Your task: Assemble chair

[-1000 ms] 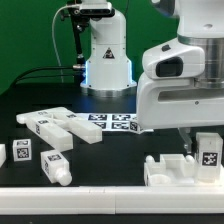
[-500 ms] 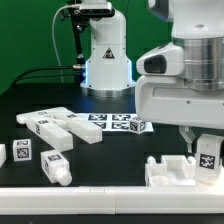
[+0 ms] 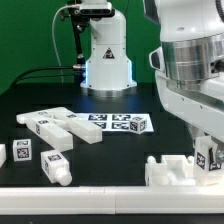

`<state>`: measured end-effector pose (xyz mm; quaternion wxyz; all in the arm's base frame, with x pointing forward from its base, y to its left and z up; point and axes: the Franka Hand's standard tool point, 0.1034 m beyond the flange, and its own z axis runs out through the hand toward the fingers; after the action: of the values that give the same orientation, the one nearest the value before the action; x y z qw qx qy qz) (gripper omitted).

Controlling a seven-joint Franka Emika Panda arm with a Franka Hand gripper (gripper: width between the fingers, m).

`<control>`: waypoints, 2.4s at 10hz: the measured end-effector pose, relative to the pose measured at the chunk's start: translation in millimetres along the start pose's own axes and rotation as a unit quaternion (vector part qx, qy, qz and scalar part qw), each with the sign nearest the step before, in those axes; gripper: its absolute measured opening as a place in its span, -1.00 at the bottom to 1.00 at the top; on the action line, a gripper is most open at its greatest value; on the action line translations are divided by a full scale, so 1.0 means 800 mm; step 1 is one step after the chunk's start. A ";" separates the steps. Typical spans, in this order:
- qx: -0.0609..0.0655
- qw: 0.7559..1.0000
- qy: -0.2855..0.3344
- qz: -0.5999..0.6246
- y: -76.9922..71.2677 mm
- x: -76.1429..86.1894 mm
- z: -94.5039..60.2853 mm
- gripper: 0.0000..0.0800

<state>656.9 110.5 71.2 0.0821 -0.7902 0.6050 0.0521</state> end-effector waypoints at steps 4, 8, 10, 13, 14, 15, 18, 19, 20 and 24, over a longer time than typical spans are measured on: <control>0.002 0.971 0.003 -0.239 -0.001 0.005 -0.006 0.10; 0.000 0.927 0.003 -0.375 -0.001 0.005 -0.005 0.62; -0.044 0.825 0.010 -0.564 0.003 -0.013 -0.004 0.62; -0.042 0.792 0.006 -0.609 0.002 -0.010 -0.007 0.30; -0.041 0.807 0.006 -0.588 0.002 -0.011 -0.006 0.30; -0.041 0.833 0.007 -0.552 0.002 -0.012 -0.006 -0.05; -0.035 0.906 0.023 -0.422 -0.001 -0.010 -0.005 -0.26; -0.028 0.926 0.033 -0.376 -0.001 -0.009 -0.004 -0.26; -0.006 0.964 0.044 -0.261 -0.002 -0.008 -0.004 -0.26; 0.040 0.999 0.025 -0.004 0.002 -0.006 -0.004 -0.26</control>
Offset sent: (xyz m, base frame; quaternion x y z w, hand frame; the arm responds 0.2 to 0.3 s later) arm -0.0066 0.0047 0.0123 0.0233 -0.0690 -0.3687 0.9267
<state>654.5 114.0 74.8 0.0986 -0.7900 0.6051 0.0078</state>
